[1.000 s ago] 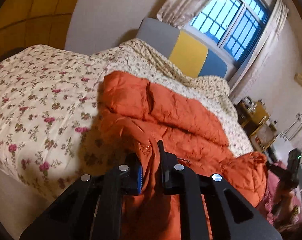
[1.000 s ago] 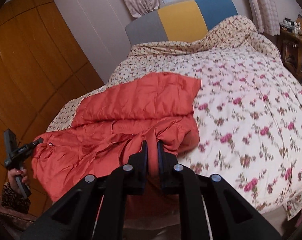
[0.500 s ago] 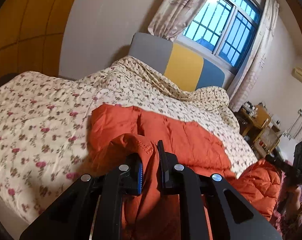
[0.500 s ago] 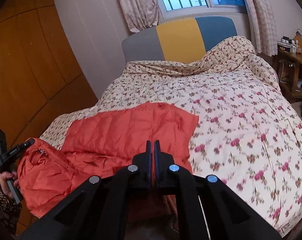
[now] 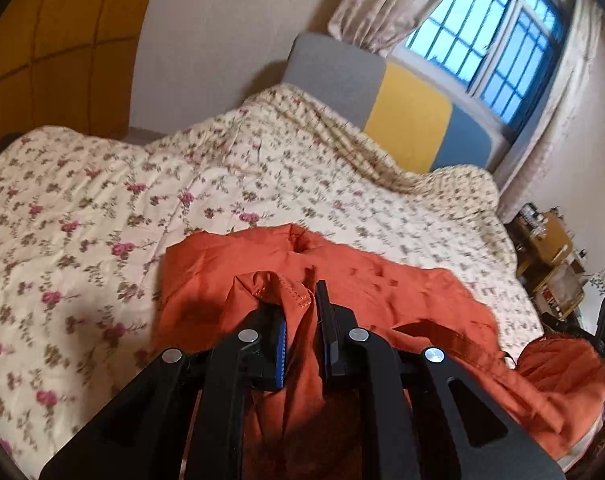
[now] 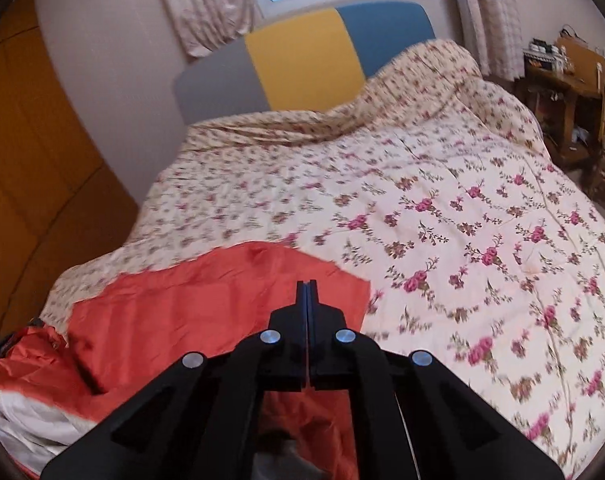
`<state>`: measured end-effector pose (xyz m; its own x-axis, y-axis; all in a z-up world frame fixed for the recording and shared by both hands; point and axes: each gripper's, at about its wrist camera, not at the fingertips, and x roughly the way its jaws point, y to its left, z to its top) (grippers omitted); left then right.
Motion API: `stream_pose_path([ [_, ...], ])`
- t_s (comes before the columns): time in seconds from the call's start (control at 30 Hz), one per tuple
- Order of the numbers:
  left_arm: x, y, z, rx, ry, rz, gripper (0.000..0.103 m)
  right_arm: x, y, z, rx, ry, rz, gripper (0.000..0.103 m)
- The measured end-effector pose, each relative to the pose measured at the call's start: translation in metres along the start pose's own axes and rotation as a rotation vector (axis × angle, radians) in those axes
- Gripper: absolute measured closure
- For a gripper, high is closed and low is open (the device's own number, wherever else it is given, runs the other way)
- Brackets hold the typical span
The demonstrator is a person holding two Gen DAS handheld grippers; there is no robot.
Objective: Fold large clothes
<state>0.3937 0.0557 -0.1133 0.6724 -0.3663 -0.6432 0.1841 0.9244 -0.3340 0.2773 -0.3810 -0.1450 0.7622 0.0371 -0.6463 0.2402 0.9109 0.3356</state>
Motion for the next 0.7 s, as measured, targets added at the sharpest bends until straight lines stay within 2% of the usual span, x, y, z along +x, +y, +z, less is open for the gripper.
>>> stream_pose_path([
  [0.2, 0.062, 0.011, 0.013, -0.096, 0.080, 0.000, 0.090, 0.065, -0.009, 0.011, 0.029, 0.029, -0.069, 0.103],
  [0.33, 0.081, 0.010, 0.030, -0.150, 0.105, -0.015, 0.090, 0.096, -0.015, 0.022, 0.088, 0.018, -0.109, 0.099],
  [0.4, 0.085, 0.012, 0.042, -0.182, 0.111, -0.038, 0.078, 0.102, -0.022, 0.031, 0.146, 0.000, -0.105, 0.089],
  [0.43, 0.083, 0.015, 0.050, -0.202, 0.093, -0.062, 0.063, 0.102, -0.027, 0.036, 0.177, -0.021, -0.102, 0.076],
  [0.47, 0.081, 0.016, 0.055, -0.217, 0.073, -0.074, 0.048, 0.100, -0.029, 0.039, 0.193, -0.040, -0.098, 0.070],
  [0.5, 0.075, 0.020, 0.063, -0.245, 0.036, -0.088, 0.041, 0.094, -0.033, 0.043, 0.207, -0.069, -0.095, 0.069],
  [0.53, 0.067, 0.023, 0.069, -0.265, -0.010, -0.093, 0.028, 0.084, -0.035, 0.046, 0.216, -0.106, -0.092, 0.069],
  [0.57, 0.052, 0.028, 0.076, -0.285, -0.082, -0.100, 0.021, 0.073, -0.036, 0.047, 0.217, -0.139, -0.082, 0.068],
  [0.63, 0.033, 0.034, 0.084, -0.296, -0.154, -0.097, 0.017, 0.049, -0.035, 0.045, 0.206, -0.204, -0.068, 0.061],
  [0.7, 0.012, 0.038, 0.086, -0.291, -0.219, -0.085, 0.016, 0.019, -0.033, 0.035, 0.173, -0.255, -0.049, 0.060],
])
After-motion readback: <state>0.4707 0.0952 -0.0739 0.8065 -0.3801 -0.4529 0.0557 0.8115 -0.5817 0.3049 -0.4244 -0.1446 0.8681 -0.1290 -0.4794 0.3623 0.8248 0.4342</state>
